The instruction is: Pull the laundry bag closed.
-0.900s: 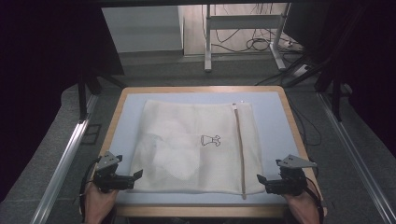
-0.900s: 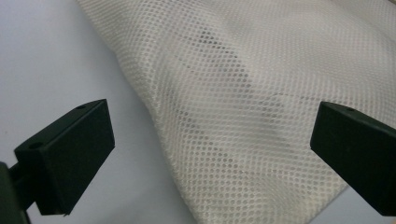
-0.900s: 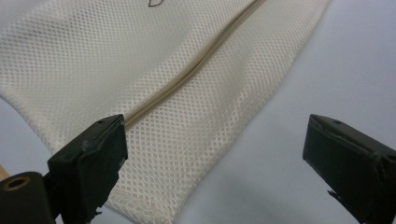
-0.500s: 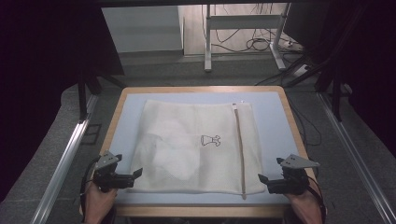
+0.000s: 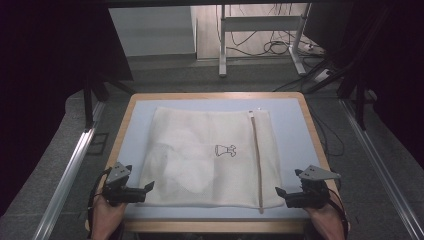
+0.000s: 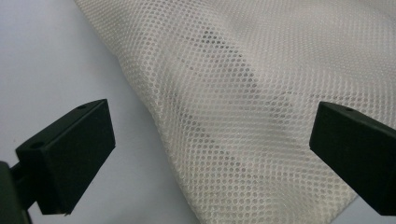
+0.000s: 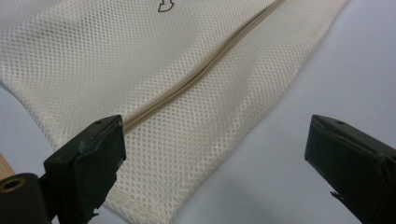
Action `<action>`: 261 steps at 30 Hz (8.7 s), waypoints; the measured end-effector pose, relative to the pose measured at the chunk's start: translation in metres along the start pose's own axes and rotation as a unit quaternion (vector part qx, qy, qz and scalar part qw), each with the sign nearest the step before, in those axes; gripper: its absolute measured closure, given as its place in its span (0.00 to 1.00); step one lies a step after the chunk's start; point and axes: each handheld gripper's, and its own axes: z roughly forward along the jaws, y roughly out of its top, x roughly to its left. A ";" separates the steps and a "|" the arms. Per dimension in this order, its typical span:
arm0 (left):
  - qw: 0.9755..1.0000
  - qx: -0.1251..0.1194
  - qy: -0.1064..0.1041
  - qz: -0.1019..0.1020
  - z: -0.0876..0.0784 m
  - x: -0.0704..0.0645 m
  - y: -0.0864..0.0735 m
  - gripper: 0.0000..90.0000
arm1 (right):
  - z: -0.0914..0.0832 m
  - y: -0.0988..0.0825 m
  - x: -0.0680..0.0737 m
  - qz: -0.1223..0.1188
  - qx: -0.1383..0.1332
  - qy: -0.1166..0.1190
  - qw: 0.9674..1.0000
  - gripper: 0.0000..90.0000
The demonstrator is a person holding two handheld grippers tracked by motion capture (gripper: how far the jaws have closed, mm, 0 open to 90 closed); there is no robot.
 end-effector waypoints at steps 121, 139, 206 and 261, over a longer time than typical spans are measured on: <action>0.996 0.021 -0.011 0.081 0.010 -0.023 0.006 0.01 | 0.025 0.008 0.073 -0.188 0.116 0.082 0.972 0.78; 0.997 0.023 -0.012 0.078 0.010 -0.023 0.006 0.01 | 0.027 0.009 0.071 -0.181 0.119 0.106 0.970 0.87; 0.977 0.009 -0.176 0.119 0.046 -0.103 0.049 0.23 | 0.021 0.009 0.063 -0.165 0.128 0.115 0.971 0.94; 0.935 0.051 -0.302 0.179 0.133 -0.210 0.085 1.00 | 0.017 0.010 0.063 -0.177 0.129 0.102 0.970 0.94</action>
